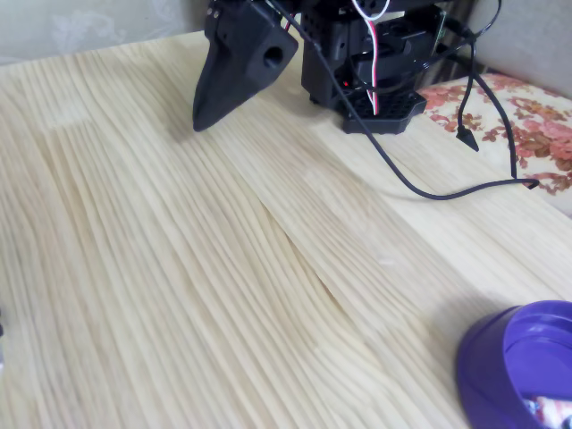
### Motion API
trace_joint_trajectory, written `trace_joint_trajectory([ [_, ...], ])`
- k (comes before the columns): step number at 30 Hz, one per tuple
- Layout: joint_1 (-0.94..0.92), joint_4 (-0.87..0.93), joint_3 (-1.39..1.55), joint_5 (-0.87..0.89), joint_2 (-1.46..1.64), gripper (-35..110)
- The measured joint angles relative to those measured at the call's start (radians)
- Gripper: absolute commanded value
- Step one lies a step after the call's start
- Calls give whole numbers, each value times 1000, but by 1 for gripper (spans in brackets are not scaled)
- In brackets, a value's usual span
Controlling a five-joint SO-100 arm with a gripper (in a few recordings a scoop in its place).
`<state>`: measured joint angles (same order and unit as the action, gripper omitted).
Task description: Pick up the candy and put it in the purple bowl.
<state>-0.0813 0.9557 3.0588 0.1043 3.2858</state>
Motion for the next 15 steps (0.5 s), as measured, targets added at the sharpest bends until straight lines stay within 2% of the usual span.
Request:
trace_joint_trajectory([
  [5,0,0,0,2,0,2],
  [15,0,0,0,2,0,-1],
])
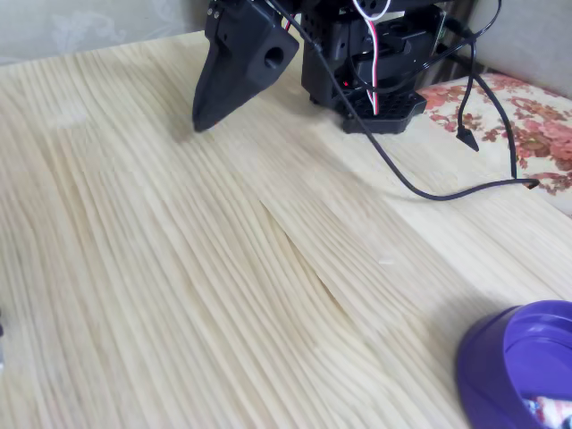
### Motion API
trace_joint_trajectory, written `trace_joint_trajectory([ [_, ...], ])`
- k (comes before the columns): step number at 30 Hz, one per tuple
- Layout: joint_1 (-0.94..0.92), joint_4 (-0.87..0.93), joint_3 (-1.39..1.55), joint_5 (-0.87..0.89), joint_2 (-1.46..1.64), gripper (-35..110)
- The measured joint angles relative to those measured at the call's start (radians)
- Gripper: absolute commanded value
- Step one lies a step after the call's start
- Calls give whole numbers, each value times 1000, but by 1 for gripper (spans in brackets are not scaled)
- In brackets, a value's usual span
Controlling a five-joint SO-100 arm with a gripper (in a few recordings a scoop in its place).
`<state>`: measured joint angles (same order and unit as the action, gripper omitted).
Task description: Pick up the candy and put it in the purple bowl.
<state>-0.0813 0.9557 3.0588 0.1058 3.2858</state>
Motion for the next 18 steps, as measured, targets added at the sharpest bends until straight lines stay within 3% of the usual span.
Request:
trace_joint_trajectory([
  [18,-12,3,0,9,0,-1],
])
